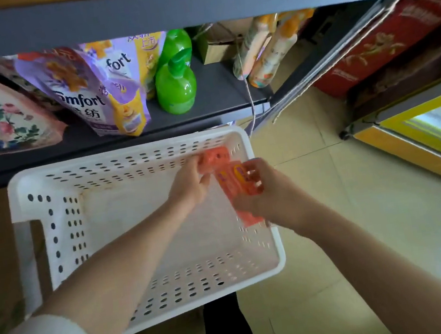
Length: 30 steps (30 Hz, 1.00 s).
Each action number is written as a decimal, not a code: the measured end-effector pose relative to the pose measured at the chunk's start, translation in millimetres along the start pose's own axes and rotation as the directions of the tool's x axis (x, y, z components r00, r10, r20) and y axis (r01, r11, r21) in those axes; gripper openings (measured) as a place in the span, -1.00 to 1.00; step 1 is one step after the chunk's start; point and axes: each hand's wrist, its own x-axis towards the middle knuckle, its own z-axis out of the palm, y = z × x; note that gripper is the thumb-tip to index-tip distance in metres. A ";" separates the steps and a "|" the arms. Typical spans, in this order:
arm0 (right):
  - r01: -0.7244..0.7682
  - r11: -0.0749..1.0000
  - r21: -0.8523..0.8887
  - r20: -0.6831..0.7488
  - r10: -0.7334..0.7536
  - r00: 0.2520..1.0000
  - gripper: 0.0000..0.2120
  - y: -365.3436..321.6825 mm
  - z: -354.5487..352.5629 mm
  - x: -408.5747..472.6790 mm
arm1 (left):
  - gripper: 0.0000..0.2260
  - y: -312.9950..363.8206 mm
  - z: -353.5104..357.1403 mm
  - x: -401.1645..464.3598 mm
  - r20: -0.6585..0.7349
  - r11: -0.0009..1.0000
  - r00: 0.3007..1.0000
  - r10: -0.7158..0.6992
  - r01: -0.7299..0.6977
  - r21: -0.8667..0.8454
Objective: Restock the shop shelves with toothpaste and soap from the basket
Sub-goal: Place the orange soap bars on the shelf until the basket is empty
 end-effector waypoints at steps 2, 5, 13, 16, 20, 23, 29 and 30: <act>0.071 0.997 -0.013 -0.072 -0.072 0.995 -0.54 -3.9 -14.9 4.0 | -0.66 4.0 12.4 3.3 -0.111 0.998 0.993 -0.047 0.041 -0.053; 0.110 0.994 -0.007 -0.105 -0.110 0.988 -0.60 2.1 -20.8 16.5 | -0.67 8.3 29.1 4.0 -0.214 0.994 0.971 -0.105 0.093 -0.065; 0.175 0.956 0.234 -0.105 -0.154 0.982 -0.38 0.1 -5.5 15.8 | -0.59 12.3 -21.9 -33.8 -0.073 0.978 0.984 -0.165 0.153 -0.144; 0.122 0.895 0.430 -0.029 -0.121 0.992 -0.47 -26.0 3.1 6.5 | -0.69 30.7 -74.3 -68.9 -0.087 0.973 0.987 -0.136 0.116 -0.200; 0.128 0.802 0.583 -0.018 -0.145 0.989 -0.84 -77.0 13.3 -6.0 | -0.88 76.8 -146.6 -109.4 0.035 0.863 0.991 -0.131 0.132 -0.487; 0.164 0.779 0.606 0.014 -0.217 0.976 -0.81 -120.0 12.8 -18.6 | -0.85 110.1 -199.8 -136.4 0.009 0.863 0.996 -0.083 0.077 -0.499; 0.403 0.723 0.561 -0.121 -0.411 0.904 -0.63 -181.3 2.4 -39.7 | -0.57 162.7 -292.4 -152.2 -0.237 0.987 0.960 0.149 -0.157 -0.014; 0.437 0.723 0.535 -0.151 -0.427 0.892 -0.67 -189.6 0.1 -41.7 | -0.54 170.2 -303.7 -150.3 -0.257 0.980 0.947 0.193 -0.175 0.090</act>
